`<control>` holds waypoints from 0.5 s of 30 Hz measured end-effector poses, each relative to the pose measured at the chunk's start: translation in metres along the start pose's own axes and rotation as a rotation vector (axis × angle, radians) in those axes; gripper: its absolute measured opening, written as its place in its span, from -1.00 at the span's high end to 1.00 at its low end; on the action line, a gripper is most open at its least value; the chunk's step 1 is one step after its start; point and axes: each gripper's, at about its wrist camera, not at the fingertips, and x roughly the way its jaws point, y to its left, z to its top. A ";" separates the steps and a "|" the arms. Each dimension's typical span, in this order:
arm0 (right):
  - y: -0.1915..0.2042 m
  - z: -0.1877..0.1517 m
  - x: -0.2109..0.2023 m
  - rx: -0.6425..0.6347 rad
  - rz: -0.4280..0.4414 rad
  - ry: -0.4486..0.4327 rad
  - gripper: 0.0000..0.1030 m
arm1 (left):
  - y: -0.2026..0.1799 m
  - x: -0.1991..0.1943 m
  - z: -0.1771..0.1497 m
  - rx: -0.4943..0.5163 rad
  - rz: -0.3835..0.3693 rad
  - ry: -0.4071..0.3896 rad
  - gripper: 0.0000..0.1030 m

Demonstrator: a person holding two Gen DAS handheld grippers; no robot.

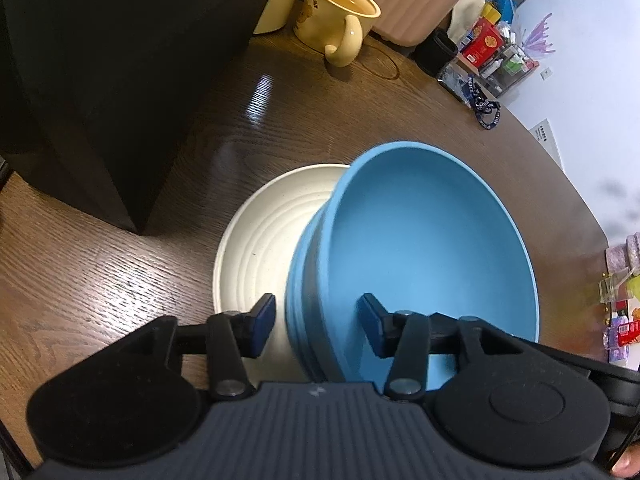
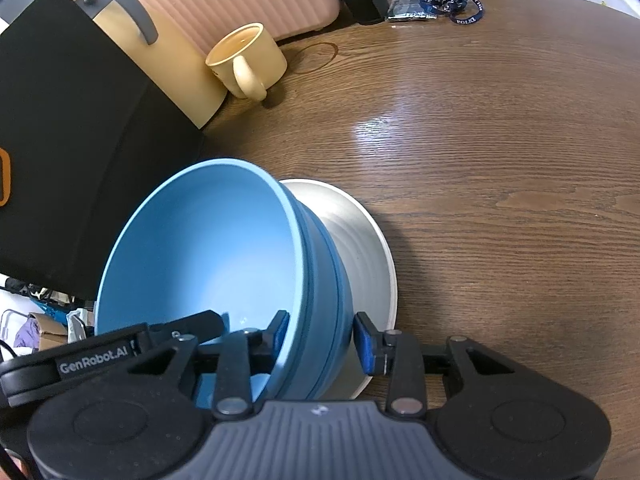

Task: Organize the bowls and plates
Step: 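Open both grippers to release the bowls on the plates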

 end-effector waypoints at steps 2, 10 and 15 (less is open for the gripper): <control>-0.001 0.000 -0.001 0.004 -0.005 -0.005 0.27 | 0.002 -0.002 0.000 -0.002 0.006 -0.006 -0.06; -0.003 -0.004 -0.012 0.016 0.004 -0.052 -0.36 | 0.002 -0.019 -0.002 0.029 0.026 -0.070 -0.57; -0.003 -0.008 -0.023 0.007 0.020 -0.090 -0.63 | -0.001 -0.031 -0.005 0.061 0.033 -0.111 -0.79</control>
